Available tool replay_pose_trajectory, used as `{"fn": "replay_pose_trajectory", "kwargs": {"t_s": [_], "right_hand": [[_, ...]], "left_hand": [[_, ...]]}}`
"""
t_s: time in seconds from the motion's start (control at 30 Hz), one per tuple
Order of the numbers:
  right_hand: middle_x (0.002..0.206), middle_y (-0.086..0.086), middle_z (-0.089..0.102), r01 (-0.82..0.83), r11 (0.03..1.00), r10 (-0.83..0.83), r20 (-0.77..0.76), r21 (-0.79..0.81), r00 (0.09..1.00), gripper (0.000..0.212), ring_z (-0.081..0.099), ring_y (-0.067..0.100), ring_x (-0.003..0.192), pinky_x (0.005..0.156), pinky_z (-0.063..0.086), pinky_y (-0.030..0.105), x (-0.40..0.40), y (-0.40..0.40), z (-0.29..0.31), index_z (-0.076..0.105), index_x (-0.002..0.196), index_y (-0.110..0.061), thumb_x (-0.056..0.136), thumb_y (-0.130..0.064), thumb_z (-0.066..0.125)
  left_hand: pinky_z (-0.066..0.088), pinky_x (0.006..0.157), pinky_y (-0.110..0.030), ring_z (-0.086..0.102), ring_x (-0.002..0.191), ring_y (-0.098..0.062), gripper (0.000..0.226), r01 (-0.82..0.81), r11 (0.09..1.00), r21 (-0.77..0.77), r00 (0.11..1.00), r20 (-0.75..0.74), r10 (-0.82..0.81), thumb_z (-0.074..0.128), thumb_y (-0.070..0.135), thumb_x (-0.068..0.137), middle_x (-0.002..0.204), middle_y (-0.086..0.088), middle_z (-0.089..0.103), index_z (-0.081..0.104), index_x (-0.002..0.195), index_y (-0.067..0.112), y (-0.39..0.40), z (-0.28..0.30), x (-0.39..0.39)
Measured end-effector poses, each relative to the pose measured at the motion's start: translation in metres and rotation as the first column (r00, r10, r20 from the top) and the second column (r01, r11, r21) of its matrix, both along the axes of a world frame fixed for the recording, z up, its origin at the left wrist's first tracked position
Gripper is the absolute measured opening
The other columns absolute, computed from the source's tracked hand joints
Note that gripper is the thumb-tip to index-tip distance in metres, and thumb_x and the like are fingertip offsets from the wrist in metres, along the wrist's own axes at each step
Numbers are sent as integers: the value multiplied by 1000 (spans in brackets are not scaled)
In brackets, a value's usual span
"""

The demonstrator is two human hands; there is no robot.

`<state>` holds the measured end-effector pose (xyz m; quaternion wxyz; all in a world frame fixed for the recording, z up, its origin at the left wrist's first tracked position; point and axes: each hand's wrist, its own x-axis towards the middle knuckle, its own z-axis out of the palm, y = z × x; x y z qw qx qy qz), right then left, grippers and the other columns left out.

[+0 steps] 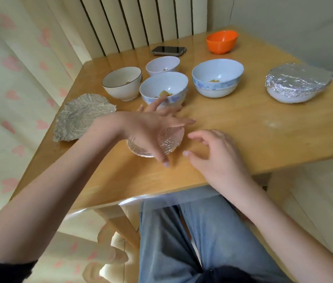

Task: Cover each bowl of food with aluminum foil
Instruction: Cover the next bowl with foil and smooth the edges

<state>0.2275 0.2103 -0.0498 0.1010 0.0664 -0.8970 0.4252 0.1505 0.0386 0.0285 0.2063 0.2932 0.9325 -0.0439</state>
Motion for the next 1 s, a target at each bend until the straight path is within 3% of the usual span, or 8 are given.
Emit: {"fn": "replay_pose_trajectory", "kwargs": {"t_s": [0.13, 0.27, 0.33, 0.47, 0.6, 0.77, 0.9, 1.0], "right_hand": [[121, 4, 61, -24, 989, 27, 16, -143, 1000, 46, 52, 22, 112, 97, 41, 33, 8, -14, 3, 55, 132, -16, 87, -17, 64], [111, 5, 64, -61, 986, 67, 39, -154, 997, 43, 55, 22, 108, 91, 45, 35, 9, -12, 6, 56, 131, -18, 89, -15, 62], [109, 5, 66, -68, 980, 77, 40, -190, 996, 41, 57, 22, 106, 90, 46, 39, 9, -11, 6, 59, 128, -19, 88, -16, 63], [105, 0, 69, -54, 976, 59, 20, -213, 998, 38, 58, 20, 100, 84, 48, 39, 5, -18, 6, 64, 119, -24, 82, -24, 71], [99, 0, 70, -141, 930, 160, 27, -339, 987, 47, 63, 13, 84, 81, 51, 32, -14, -15, 11, 65, 114, -15, 72, -28, 81], [94, 7, 72, -136, 962, 92, -185, -238, 978, 42, 65, 21, 81, 74, 54, 41, -15, -29, 8, 69, 111, -11, 73, -24, 80], [101, 11, 72, -124, 949, 16, -348, -290, 937, 39, 69, 25, 80, 71, 58, 41, -12, -43, 3, 69, 110, -4, 73, -14, 75], [113, 14, 69, -137, 961, 36, -380, -242, 924, 38, 68, 26, 97, 89, 54, 34, -9, -54, -2, 66, 115, 1, 78, -5, 60]], "left_hand": [[24, 115, -49, 1, 144, -12, 102, -21, 999, -25, 999, -32, 21, 83, 53, 60, 151, 19, 14, 18, 138, 61, 2, -5, 2], [22, 116, -42, 5, 141, -8, 111, -51, 998, -30, 999, -16, 51, 85, 46, 61, 148, 20, 13, 9, 140, 64, 6, -6, 5], [24, 113, -40, 7, 140, -11, 108, -57, 998, -19, 998, -9, 56, 87, 43, 61, 146, 18, 15, 14, 138, 63, 6, -6, 4], [36, 103, -36, 24, 126, -14, 85, -70, 993, 94, 997, -5, 71, 78, 40, 51, 129, 17, 28, 31, 118, 59, 3, -9, 2], [43, 96, -33, 37, 120, -19, 78, -146, 956, 253, 989, 30, 143, 71, 46, 44, 119, 15, 32, 29, 107, 61, -12, -8, 3], [39, 82, -14, 36, 118, -6, 72, -198, 888, 415, 980, 95, 174, 75, 26, 52, 119, 9, 36, 35, 110, 45, -28, -12, 2], [38, 86, -6, 35, 120, 1, 70, -199, 850, 488, 980, 121, 160, 74, 29, 51, 122, 5, 38, 38, 111, 40, -33, -13, 2], [39, 86, -9, 40, 114, -2, 72, -219, 811, 542, 976, 131, 176, 69, 40, 49, 119, 4, 39, 38, 115, 37, -36, -14, 5]]}}
